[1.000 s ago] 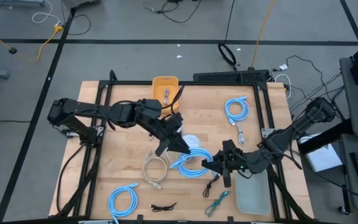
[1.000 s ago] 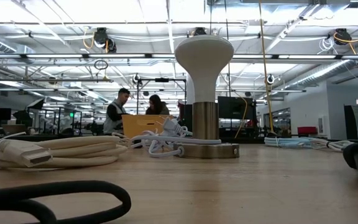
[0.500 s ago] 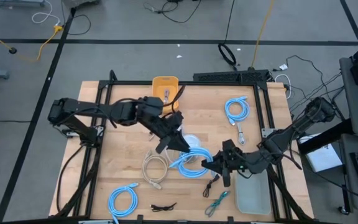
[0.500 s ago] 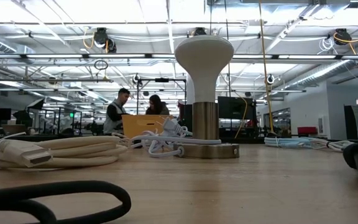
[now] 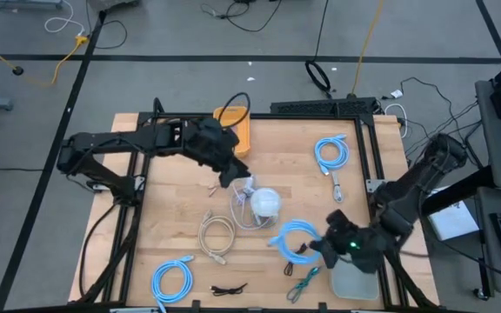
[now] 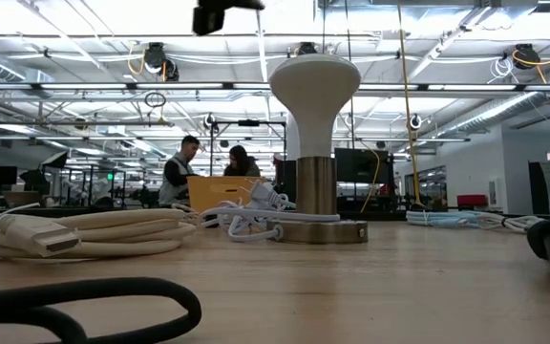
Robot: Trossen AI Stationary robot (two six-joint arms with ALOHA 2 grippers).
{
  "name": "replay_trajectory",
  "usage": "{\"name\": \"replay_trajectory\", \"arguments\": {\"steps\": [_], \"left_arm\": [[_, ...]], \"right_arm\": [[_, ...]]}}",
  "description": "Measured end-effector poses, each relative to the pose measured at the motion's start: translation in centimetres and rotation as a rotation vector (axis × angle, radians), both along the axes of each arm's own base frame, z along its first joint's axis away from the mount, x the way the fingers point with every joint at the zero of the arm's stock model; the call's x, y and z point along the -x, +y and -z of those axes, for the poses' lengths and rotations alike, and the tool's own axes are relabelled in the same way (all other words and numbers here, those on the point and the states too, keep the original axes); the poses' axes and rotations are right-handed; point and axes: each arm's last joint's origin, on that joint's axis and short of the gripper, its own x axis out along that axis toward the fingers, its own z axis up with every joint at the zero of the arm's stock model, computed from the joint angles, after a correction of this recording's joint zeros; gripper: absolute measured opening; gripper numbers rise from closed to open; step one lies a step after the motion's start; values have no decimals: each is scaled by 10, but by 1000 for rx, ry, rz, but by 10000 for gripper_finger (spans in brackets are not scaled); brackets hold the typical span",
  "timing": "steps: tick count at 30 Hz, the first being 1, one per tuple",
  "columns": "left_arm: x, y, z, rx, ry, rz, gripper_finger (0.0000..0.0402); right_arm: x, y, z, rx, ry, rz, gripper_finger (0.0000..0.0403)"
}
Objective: Pick & Place USB Port
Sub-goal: Put the middle blue HDMI cable into the gray bin
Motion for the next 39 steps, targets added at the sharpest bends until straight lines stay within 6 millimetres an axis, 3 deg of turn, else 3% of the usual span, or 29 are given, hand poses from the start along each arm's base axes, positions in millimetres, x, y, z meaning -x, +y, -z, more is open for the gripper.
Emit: {"name": "replay_trajectory", "arguments": {"steps": [5,11,17,22,25,32,39], "left_arm": [[0,-4,0,-2,-1,10,136],[-8,-8,9,-1,36,29,125],[-23,-14,23,-2,59,56,124],[-38,-23,33,20,53,99,124],[-46,-32,44,32,79,125,124],[-60,-52,56,59,69,171,124],[-65,-65,49,92,-16,186,124]], "right_arm": [[29,7,16,-132,230,134,33],[43,33,17,-284,391,86,33],[42,51,-11,-196,488,97,33],[49,48,-44,36,749,165,33],[51,49,-55,18,779,149,33],[49,59,-42,8,775,133,33],[54,80,-24,31,862,94,33]]}}
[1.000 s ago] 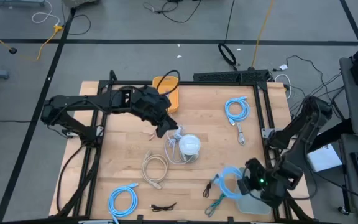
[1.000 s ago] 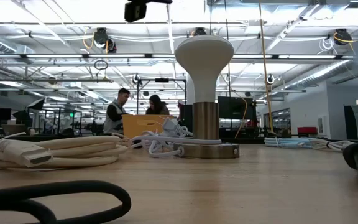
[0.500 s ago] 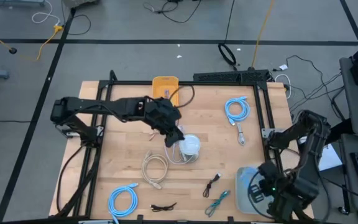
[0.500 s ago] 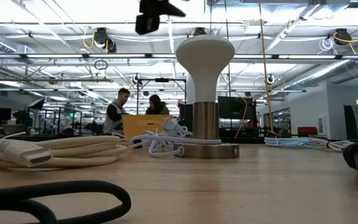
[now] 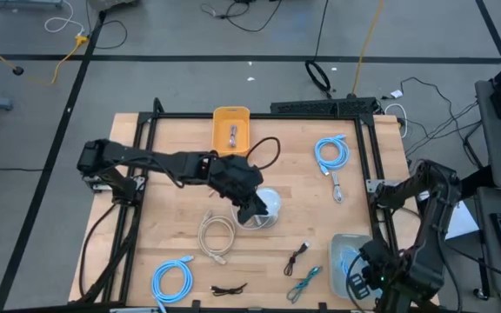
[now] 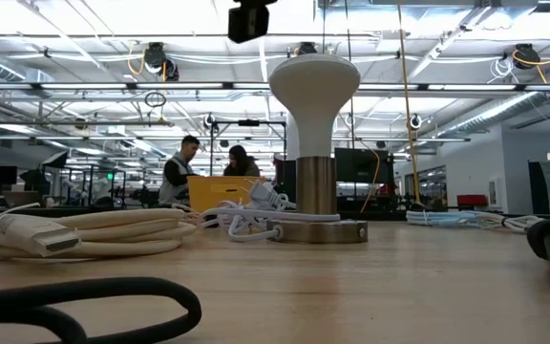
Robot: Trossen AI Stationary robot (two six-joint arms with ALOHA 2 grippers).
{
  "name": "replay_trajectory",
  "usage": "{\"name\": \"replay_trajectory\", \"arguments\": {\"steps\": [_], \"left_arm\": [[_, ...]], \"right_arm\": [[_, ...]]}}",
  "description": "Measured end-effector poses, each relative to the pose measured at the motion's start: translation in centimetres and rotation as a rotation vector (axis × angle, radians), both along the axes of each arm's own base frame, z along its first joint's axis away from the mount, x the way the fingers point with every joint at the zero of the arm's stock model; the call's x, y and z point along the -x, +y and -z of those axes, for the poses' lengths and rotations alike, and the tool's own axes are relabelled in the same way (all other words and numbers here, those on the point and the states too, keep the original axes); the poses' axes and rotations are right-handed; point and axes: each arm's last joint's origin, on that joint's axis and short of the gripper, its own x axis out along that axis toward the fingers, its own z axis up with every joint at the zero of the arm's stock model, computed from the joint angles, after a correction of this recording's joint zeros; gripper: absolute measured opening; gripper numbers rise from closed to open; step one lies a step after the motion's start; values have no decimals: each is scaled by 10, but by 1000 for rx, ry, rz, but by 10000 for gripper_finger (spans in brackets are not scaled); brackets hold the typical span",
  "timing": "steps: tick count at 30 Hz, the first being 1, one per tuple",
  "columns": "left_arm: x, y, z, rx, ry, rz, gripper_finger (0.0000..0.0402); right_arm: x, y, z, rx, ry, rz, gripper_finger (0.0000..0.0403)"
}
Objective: Pick & Place USB Port
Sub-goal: Put the middle blue HDMI cable into the gray bin
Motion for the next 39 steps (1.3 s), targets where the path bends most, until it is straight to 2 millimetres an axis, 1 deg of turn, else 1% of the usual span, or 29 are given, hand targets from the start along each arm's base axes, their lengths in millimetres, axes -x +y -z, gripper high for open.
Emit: {"name": "replay_trajectory", "arguments": {"steps": [3,5,11,13,16,19,23,26,32,39], "left_arm": [[-2,-5,-6,17,-64,4,124],[-4,-9,-14,34,-136,-4,124],[-9,-23,-41,128,-401,5,124],[-10,-25,-47,154,-452,-27,124],[-9,-28,-51,176,-481,-93,124],[-8,-35,-52,181,-496,-129,124],[-5,-49,-52,165,-499,-184,124],[-3,-60,-52,143,-507,-214,124],[2,-74,-52,139,-509,-257,124],[3,-77,-51,142,-504,-277,124]], "right_arm": [[5,8,8,21,41,-23,33],[9,11,11,40,51,-38,33],[23,10,11,106,104,-79,33],[29,11,12,110,107,-102,33],[37,15,18,110,102,-137,33],[44,18,29,106,94,-162,33],[49,19,48,110,95,-189,32],[52,19,56,122,96,-202,32],[54,17,58,140,99,-214,32],[54,17,58,143,100,-235,33]]}}
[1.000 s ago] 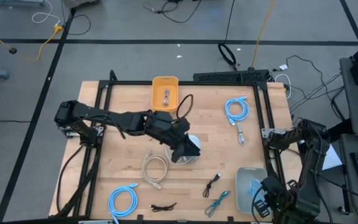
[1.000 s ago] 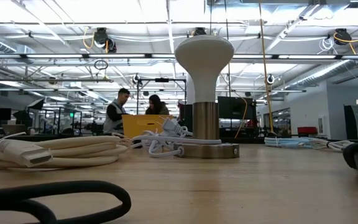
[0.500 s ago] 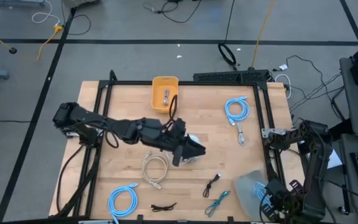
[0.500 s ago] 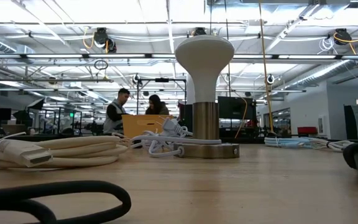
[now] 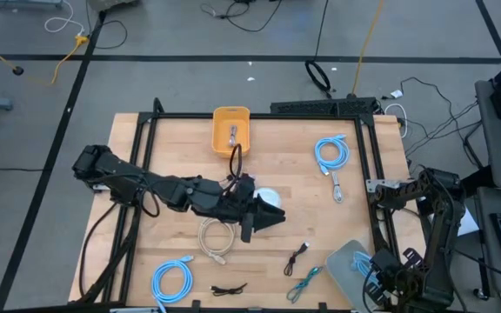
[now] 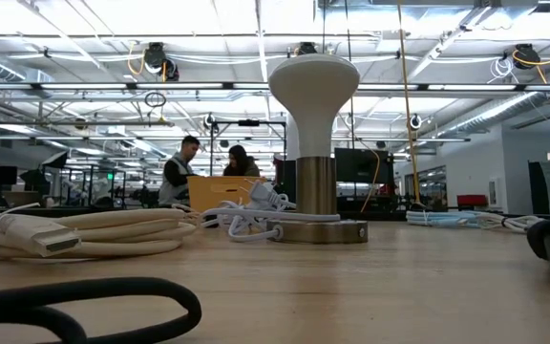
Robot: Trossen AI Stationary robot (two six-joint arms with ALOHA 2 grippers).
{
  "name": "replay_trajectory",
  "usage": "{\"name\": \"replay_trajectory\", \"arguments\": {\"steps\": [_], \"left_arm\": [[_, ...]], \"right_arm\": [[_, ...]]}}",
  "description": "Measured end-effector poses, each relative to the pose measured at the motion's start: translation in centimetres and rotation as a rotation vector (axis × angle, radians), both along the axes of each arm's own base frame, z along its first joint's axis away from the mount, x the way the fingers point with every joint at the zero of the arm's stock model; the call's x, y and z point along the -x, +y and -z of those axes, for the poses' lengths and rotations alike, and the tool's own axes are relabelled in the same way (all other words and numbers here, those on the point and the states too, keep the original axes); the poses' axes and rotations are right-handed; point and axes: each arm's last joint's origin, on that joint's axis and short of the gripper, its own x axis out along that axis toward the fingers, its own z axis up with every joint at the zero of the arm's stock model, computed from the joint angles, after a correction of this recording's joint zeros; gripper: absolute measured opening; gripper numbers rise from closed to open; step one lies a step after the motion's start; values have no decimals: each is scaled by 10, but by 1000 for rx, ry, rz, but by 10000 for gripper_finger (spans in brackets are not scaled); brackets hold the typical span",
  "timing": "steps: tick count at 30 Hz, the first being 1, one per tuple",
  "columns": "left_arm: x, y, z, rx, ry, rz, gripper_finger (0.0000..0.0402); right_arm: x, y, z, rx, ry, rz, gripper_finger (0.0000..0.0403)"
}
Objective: Pick & Place USB Port
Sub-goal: Put the middle blue HDMI cable into the gray bin
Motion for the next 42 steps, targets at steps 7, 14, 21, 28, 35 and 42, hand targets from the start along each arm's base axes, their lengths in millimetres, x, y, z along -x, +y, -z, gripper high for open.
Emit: {"name": "replay_trajectory", "arguments": {"steps": [7,14,21,28,35,42], "left_arm": [[0,0,0,0,0,0,124],[0,0,0,1,1,0,124],[0,-1,1,-1,6,1,124],[0,-1,3,3,27,1,124],[0,-1,3,6,29,1,124],[0,-2,4,4,35,1,124]], "right_arm": [[-1,1,0,-7,-40,-12,79],[-2,3,1,-25,-53,-16,43],[-2,1,0,-6,-55,-18,52],[-3,1,0,-2,-70,-33,102],[-4,-2,-6,-16,-138,-48,111],[-4,-18,-26,-26,-258,-72,111]]}}
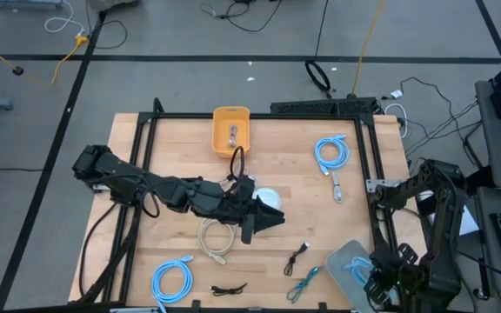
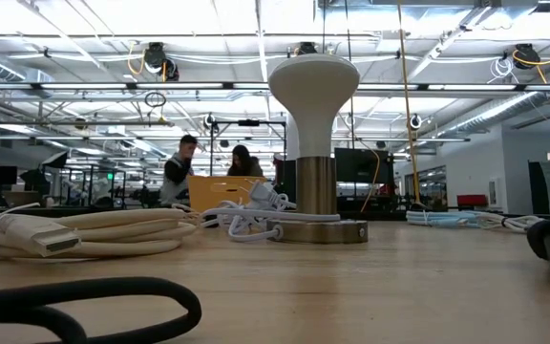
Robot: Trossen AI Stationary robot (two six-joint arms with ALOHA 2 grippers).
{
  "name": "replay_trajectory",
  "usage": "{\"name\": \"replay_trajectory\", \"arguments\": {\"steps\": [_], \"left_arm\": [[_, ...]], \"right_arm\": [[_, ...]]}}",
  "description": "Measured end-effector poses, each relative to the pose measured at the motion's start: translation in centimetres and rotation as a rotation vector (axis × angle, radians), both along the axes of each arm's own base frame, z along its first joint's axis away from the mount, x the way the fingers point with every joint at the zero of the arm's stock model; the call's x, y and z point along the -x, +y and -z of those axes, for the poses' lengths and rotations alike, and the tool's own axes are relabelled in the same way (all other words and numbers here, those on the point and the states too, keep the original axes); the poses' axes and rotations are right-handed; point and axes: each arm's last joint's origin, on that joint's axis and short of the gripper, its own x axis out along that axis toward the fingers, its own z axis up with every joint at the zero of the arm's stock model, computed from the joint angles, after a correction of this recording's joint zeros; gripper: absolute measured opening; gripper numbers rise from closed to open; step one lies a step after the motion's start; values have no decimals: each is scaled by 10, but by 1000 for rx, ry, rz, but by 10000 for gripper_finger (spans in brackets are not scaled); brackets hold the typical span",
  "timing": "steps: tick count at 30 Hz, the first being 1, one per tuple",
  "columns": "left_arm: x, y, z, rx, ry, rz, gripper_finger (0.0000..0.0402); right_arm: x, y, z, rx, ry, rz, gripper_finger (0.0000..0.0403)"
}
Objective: Pick & Place USB Port
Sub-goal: Put the middle blue HDMI cable into the gray bin, then put the gray charger cable into the yellow bin
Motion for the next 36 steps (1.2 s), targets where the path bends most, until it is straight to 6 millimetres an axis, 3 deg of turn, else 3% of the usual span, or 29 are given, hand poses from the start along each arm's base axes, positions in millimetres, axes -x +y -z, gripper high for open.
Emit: {"name": "replay_trajectory", "arguments": {"steps": [8,15,22,26,36], "left_arm": [[0,-1,2,-5,24,-17,124],[1,4,15,-25,151,-43,124],[-1,36,23,-63,275,-109,124],[-3,52,27,-70,318,-76,124],[-5,78,32,-159,357,82,124]], "right_arm": [[4,-26,-17,101,-5,8,112],[-11,-57,-21,129,-83,-4,112],[-35,-93,-25,260,-218,-67,112],[-41,-125,-9,284,-134,35,110],[-46,-192,46,70,-69,216,123]]}}
